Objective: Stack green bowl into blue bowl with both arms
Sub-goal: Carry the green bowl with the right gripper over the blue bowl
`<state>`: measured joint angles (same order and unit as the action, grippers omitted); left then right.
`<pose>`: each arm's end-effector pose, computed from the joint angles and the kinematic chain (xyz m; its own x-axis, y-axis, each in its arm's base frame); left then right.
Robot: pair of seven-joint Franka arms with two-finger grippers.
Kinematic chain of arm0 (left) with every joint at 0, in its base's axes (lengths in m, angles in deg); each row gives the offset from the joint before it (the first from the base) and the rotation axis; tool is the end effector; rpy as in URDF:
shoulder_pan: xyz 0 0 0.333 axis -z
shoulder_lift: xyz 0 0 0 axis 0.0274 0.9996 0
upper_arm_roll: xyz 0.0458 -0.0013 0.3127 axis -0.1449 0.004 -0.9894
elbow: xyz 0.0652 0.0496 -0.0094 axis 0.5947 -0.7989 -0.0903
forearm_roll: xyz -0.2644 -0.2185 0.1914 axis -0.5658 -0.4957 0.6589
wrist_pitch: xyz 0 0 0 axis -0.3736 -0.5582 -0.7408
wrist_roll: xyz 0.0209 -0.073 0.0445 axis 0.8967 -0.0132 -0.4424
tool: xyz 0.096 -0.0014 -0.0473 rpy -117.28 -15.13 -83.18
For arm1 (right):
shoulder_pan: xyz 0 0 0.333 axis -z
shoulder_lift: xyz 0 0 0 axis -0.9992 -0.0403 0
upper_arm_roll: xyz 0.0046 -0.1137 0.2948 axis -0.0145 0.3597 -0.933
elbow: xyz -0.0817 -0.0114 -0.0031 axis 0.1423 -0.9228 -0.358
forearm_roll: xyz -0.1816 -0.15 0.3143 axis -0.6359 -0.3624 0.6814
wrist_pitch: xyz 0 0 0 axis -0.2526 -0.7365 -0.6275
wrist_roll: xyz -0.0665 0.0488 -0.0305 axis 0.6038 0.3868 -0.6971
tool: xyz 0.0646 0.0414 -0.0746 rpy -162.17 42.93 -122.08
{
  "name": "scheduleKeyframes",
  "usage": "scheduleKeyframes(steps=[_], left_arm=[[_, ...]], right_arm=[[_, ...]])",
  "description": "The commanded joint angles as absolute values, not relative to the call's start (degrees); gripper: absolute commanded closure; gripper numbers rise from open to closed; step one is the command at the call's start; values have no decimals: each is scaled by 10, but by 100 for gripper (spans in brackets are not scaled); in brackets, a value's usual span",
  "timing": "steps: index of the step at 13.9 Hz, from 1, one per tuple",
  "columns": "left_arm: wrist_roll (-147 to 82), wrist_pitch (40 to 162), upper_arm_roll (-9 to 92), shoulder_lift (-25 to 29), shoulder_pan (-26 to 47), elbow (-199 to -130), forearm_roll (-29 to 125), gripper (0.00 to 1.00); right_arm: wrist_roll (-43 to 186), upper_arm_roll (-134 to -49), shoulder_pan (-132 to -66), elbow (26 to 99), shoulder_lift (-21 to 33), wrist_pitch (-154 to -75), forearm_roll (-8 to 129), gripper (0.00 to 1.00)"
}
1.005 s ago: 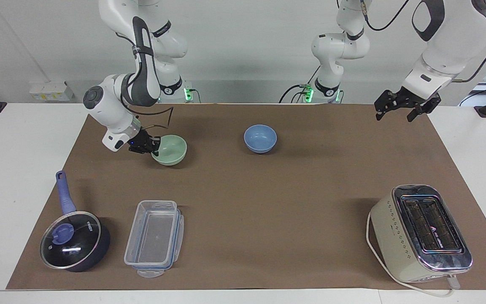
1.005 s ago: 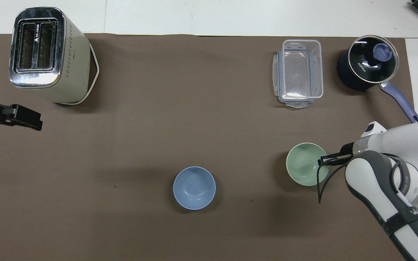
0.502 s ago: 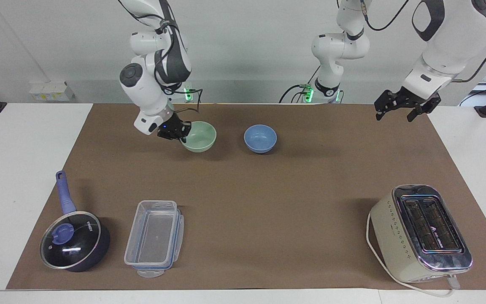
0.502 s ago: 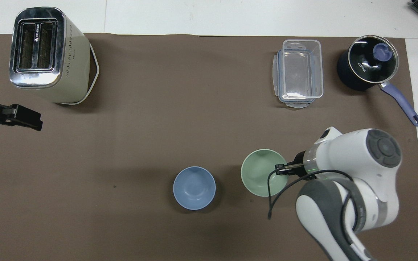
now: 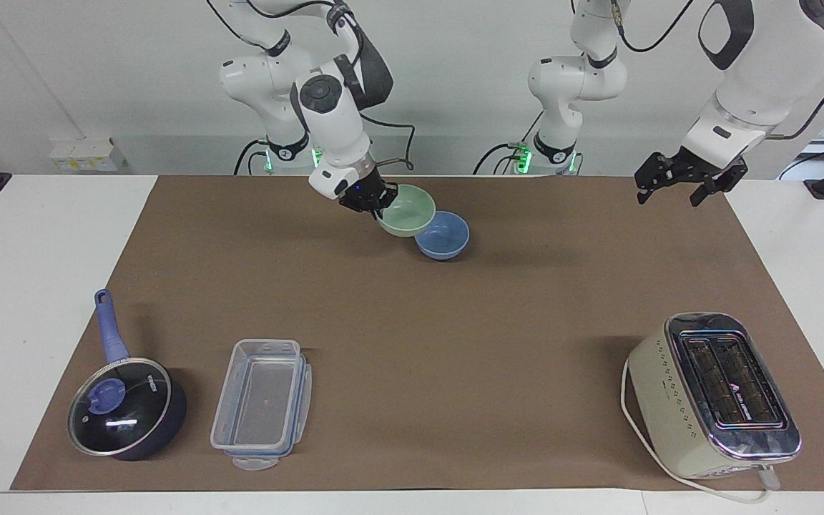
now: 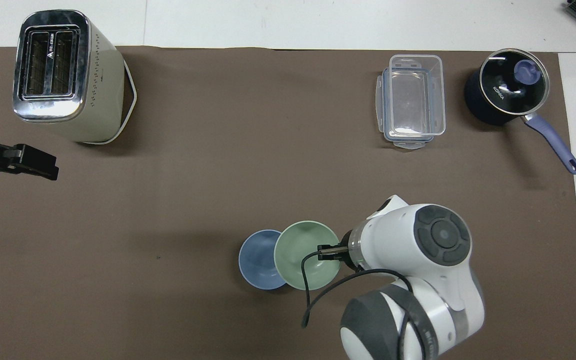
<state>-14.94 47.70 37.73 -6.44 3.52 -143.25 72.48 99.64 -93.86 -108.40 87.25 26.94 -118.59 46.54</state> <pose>0.5542 -0.0430 0.6145 0.9896 -0.1180 -0.0820 -0.1173 -0.9930 0.0141 0.4281 0.2698 0.4127 0.9928 0.0343 -0.1145 0.0107 -0.9797 -0.2004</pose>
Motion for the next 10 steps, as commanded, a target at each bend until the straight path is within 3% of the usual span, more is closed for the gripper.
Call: scheduleKeyframes(steps=[1,10], left_arm=[[-144,462,379,-58,33,-1418,735,0],[-144,462,379,-58,33,-1418,735,0]], right_arm=[[1036,-936,-1126,870,251,-1206,489,100],[1049,-936,-1153,875,191,-1306,523,100]])
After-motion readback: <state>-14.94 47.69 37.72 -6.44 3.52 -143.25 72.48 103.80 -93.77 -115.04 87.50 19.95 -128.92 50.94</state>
